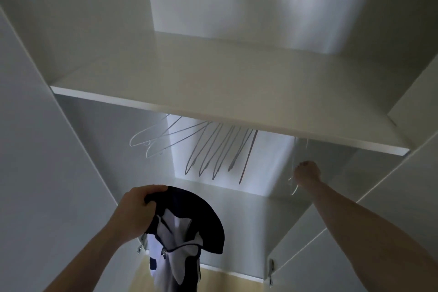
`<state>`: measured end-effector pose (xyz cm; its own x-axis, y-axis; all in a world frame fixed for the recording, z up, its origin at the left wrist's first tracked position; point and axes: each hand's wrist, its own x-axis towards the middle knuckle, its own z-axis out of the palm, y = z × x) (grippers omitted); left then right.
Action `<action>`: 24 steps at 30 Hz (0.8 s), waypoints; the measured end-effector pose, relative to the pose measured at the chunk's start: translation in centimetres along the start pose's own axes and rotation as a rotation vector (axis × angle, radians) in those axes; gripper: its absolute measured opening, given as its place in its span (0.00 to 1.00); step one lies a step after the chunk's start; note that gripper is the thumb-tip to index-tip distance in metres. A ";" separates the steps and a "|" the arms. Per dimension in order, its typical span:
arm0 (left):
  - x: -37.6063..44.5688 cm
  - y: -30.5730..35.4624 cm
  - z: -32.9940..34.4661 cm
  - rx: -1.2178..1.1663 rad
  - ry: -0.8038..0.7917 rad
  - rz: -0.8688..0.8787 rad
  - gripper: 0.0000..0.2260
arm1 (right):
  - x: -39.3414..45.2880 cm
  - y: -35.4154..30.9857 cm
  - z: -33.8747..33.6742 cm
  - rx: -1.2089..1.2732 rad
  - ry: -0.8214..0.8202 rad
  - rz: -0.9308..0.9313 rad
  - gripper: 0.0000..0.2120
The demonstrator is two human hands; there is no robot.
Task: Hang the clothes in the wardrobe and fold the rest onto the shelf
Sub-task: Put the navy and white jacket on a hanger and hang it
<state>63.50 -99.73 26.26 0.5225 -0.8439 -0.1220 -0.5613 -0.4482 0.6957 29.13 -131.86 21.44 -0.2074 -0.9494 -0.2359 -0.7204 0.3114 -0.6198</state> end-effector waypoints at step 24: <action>-2.5 -6.3 -4.8 -0.078 -0.221 0.162 0.24 | -22.5 6.6 3.3 0.222 0.134 -0.124 0.07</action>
<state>68.81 -93.37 25.55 0.2726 -0.9504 -0.1497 -0.5708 -0.2850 0.7700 31.27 -108.29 20.18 -0.2230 -0.9732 -0.0565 -0.5859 0.1801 -0.7901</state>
